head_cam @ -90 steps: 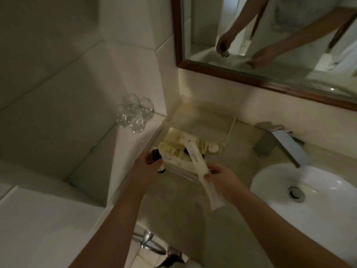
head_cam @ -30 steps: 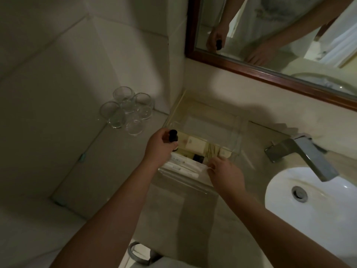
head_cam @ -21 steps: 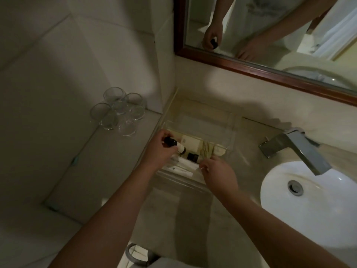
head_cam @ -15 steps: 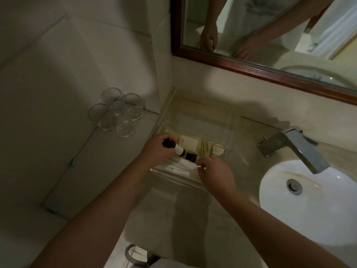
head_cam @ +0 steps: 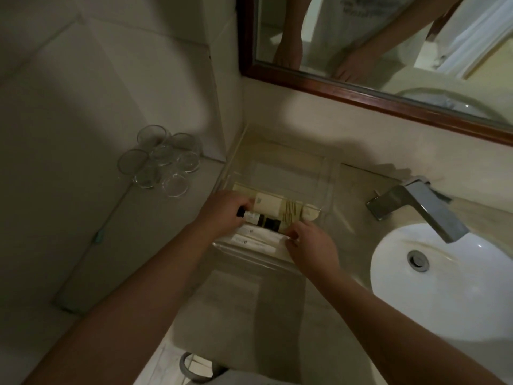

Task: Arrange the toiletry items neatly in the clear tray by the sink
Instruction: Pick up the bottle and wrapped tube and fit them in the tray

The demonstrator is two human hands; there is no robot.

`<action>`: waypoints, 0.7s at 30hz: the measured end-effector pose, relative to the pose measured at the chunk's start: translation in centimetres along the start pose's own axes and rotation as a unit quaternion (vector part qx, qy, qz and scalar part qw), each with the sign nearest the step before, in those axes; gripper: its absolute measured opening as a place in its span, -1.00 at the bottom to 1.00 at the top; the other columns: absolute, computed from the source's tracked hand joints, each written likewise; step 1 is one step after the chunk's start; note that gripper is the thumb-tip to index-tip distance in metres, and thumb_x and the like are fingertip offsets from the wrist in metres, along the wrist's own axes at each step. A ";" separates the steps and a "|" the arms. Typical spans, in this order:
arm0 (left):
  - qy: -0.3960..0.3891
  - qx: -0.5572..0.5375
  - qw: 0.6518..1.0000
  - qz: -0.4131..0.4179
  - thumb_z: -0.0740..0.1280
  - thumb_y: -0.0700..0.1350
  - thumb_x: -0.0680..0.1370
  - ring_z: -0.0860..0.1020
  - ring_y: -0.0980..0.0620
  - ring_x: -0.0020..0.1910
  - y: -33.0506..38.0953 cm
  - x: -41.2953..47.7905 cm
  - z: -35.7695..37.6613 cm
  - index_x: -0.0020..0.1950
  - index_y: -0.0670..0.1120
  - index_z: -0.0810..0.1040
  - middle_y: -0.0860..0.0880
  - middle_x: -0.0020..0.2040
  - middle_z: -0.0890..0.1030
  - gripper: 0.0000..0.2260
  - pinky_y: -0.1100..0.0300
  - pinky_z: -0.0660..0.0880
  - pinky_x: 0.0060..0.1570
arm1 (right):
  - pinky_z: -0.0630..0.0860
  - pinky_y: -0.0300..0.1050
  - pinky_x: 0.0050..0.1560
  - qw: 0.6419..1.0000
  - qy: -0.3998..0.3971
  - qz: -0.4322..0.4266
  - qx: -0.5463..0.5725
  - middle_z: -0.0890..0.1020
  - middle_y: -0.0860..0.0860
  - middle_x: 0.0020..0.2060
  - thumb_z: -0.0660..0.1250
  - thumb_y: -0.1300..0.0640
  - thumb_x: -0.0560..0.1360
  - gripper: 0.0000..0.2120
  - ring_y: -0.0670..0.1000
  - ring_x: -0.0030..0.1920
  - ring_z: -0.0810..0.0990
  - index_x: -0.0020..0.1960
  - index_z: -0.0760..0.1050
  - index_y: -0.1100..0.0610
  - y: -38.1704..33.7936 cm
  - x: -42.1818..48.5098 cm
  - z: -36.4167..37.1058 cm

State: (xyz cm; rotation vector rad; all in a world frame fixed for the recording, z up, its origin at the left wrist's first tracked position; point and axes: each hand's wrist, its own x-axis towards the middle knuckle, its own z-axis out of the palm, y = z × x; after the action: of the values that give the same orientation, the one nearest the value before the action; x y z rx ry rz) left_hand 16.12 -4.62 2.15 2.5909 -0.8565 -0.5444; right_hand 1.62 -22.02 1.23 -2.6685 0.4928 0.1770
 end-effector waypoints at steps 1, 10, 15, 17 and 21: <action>0.007 0.001 1.000 0.003 0.45 -0.11 0.41 0.55 -0.01 0.09 0.1 0.0 0.0 0.12 0.03 0.60 0.01 0.11 0.60 -0.71 0.16 0.44 0.03 | 0.47 -0.13 -0.14 1.000 0.002 -0.001 0.001 0.59 -0.08 -0.04 0.32 0.03 0.50 -0.85 -0.01 -0.04 0.56 0.06 0.57 -0.06 0.0 -0.1 0.1; -0.011 -0.033 0.999 0.001 0.38 -0.21 0.45 0.52 -0.04 0.05 0.6 0.5 1.0 0.09 -0.03 0.61 -0.04 0.09 0.55 -0.76 0.10 0.48 0.02 | 0.56 -0.07 -0.13 1.000 0.020 0.007 0.002 0.61 -0.07 -0.07 0.34 0.04 0.48 -0.89 0.00 -0.09 0.59 -0.01 0.58 -0.06 0.5 -0.5 0.2; 0.002 -0.043 0.999 0.019 0.37 -0.25 0.44 0.54 -0.05 0.03 0.7 0.5 1.3 0.05 -0.05 0.63 -0.07 0.05 0.57 -0.77 0.14 0.47 -0.01 | 0.59 -0.05 -0.12 0.999 0.024 0.026 0.029 0.63 -0.06 -0.06 0.34 0.01 0.49 -0.87 -0.01 -0.09 0.60 0.01 0.60 -0.03 1.0 -1.1 -0.3; 0.010 -0.039 0.999 0.023 0.38 -0.19 0.44 0.55 -0.07 0.02 1.0 0.3 1.5 0.04 -0.02 0.63 -0.08 0.05 0.58 -0.80 0.13 0.49 -0.03 | 0.59 -0.05 -0.14 0.996 0.048 0.047 0.066 0.63 -0.07 -0.11 0.33 0.03 0.51 -0.88 -0.04 -0.13 0.59 0.00 0.59 0.00 1.8 -1.9 -0.7; 0.076 -0.064 0.995 -0.016 0.40 -0.15 0.43 0.55 -0.09 0.07 2.6 -0.5 1.9 0.13 -0.04 0.58 -0.09 0.13 0.57 -0.73 -0.02 0.55 0.05 | 0.49 -0.11 -0.23 0.984 0.115 0.098 0.099 0.62 -0.05 -0.19 0.32 0.07 0.50 -0.92 -0.01 -0.20 0.57 -0.06 0.58 0.03 4.8 -5.0 -1.6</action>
State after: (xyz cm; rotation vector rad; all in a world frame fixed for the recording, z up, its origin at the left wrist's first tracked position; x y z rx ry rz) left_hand 13.57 -6.70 1.76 2.4949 -0.7077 -0.3926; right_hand -4.66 -25.16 1.81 -2.4534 0.8036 -0.1194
